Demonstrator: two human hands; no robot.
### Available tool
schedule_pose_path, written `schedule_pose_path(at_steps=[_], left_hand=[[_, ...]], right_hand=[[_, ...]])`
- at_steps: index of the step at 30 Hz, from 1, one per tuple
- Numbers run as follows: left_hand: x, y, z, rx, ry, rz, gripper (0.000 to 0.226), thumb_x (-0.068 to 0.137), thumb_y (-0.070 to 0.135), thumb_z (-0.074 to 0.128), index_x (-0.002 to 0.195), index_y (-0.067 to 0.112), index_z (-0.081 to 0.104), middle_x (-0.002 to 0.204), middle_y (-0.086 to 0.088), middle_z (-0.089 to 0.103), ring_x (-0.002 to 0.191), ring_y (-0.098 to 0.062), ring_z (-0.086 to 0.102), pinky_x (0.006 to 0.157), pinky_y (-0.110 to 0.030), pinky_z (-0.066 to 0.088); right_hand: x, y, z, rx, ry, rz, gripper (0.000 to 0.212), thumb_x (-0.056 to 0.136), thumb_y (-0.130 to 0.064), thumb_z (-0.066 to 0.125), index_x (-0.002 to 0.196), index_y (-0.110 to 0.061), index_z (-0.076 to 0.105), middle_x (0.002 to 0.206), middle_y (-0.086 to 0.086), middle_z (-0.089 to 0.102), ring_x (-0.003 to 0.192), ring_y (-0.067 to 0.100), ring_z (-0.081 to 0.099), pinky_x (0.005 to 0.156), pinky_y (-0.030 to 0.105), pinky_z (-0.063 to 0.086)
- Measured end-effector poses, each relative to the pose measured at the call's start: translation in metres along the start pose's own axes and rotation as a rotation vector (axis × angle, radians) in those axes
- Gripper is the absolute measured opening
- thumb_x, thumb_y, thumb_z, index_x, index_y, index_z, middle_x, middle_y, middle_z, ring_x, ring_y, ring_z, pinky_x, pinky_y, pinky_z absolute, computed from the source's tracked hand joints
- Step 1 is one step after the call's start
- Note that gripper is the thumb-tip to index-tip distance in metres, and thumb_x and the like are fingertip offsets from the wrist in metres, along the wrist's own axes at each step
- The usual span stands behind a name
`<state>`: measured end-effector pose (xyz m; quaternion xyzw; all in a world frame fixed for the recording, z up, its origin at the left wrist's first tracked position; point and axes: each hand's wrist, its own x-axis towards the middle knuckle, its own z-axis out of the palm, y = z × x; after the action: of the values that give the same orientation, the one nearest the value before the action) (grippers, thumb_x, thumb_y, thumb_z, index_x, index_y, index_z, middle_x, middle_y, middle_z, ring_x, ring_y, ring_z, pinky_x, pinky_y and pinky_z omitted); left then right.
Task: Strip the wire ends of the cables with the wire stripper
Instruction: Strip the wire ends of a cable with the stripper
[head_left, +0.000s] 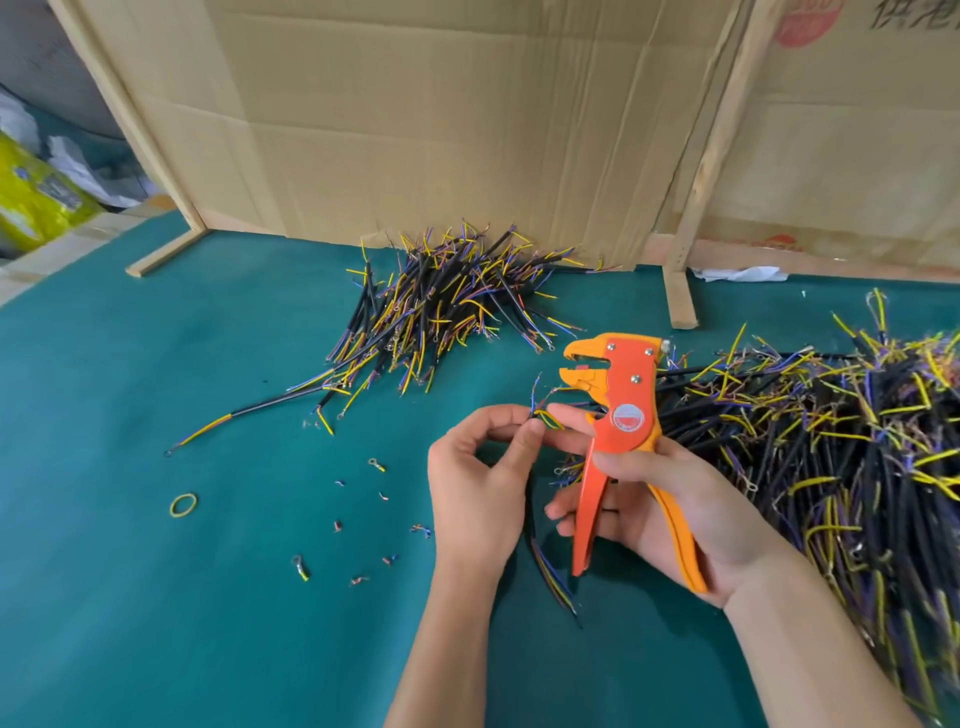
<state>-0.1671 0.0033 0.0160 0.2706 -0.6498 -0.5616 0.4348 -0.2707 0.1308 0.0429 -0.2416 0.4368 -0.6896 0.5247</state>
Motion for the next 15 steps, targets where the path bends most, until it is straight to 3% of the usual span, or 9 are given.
schedule_pose_path(at_steps=[2,5,11,15], left_hand=[[0.0007,-0.0021,-0.0002,-0.042,0.040,-0.015,0.009,0.083,0.023,0.075,0.085,0.031,0.076,0.072,0.008,0.071,0.069,-0.011,0.063,0.076,-0.031,0.051],[0.0022,-0.0058,-0.0010,-0.069,0.113,-0.024,0.016,0.083,0.020,0.074,0.090,0.034,0.078,0.063,0.013,0.060,0.061,-0.009,0.050,0.069,-0.026,0.041],[0.0041,-0.0068,-0.0005,-0.071,0.156,-0.013,0.024,0.088,0.009,0.073,0.089,0.032,0.078,0.063,0.013,0.057,0.059,-0.007,0.048,0.064,-0.019,0.040],[0.0038,-0.0071,-0.0013,-0.085,0.155,-0.026,0.023,0.088,0.009,0.073,0.088,0.031,0.078,0.064,0.013,0.058,0.059,-0.006,0.048,0.062,-0.017,0.039]], right_hand=[[-0.0009,-0.0018,-0.0001,0.006,0.006,-0.007,0.058,0.084,-0.016,0.069,0.141,-0.015,0.060,0.139,0.015,0.063,0.086,0.039,0.071,0.078,0.044,0.059],[-0.0036,-0.0054,-0.0007,0.016,0.018,-0.015,0.063,0.079,-0.025,0.073,0.140,-0.012,0.061,0.134,0.023,0.064,0.085,0.038,0.071,0.080,0.046,0.058],[-0.0066,-0.0058,0.0011,-0.033,0.004,0.099,0.052,0.081,-0.022,0.074,0.130,-0.007,0.067,0.099,0.030,0.064,0.081,0.043,0.066,0.076,0.050,0.056],[-0.0059,-0.0047,0.0054,-0.066,-0.014,0.155,0.054,0.078,-0.021,0.078,0.127,-0.002,0.067,0.091,0.028,0.064,0.081,0.045,0.067,0.073,0.050,0.057]])
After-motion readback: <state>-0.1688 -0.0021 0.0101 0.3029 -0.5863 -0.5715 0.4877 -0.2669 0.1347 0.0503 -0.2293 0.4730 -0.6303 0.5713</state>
